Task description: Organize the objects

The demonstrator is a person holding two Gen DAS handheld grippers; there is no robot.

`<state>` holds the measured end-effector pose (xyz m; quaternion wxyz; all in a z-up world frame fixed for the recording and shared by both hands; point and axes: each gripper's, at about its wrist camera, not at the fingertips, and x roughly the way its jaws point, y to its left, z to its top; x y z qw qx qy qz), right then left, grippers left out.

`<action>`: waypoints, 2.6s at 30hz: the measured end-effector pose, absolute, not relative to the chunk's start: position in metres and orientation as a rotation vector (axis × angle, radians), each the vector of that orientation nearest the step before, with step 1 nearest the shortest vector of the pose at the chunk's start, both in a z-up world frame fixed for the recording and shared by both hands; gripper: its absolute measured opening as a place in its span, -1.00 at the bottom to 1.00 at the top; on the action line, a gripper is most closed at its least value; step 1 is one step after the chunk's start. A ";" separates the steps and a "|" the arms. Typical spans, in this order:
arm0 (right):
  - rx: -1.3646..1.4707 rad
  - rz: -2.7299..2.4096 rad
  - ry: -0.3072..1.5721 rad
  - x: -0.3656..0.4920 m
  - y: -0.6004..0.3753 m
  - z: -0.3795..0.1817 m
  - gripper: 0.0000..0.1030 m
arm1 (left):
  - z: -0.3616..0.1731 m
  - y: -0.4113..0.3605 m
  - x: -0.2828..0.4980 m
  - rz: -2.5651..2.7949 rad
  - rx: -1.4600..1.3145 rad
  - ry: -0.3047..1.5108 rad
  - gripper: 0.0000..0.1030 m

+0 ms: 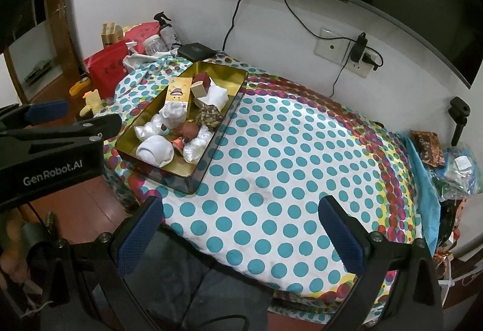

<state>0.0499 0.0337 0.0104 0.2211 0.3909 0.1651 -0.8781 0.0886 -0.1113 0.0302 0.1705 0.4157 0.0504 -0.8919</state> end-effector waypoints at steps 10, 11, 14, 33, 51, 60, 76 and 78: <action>1.070 -2.427 0.465 0.055 0.031 0.012 0.98 | 0.031 -0.106 0.085 -2.553 1.192 0.118 0.55; 1.071 -2.428 0.468 0.055 0.031 0.012 0.98 | 0.030 -0.108 0.085 -2.549 1.197 0.128 0.55; 1.081 -2.441 0.471 0.055 0.032 0.014 0.98 | 0.031 -0.113 0.086 -2.527 1.205 0.159 0.55; 1.092 -2.590 0.435 0.034 0.043 0.036 0.98 | 0.035 -0.095 0.092 -2.481 1.169 -0.033 0.55; 1.094 -2.617 0.466 0.028 0.037 0.037 0.98 | 0.024 -0.110 0.083 -2.532 1.296 0.136 0.55; 1.090 -2.605 0.467 0.033 0.037 0.042 0.98 | 0.022 -0.122 0.081 -2.512 1.298 0.161 0.55; 1.119 -2.590 0.464 0.034 0.039 0.039 0.98 | 0.021 -0.116 0.075 -2.571 1.313 0.192 0.55; 1.122 -2.592 0.461 0.033 0.040 0.039 0.98 | 0.021 -0.116 0.073 -2.570 1.323 0.201 0.55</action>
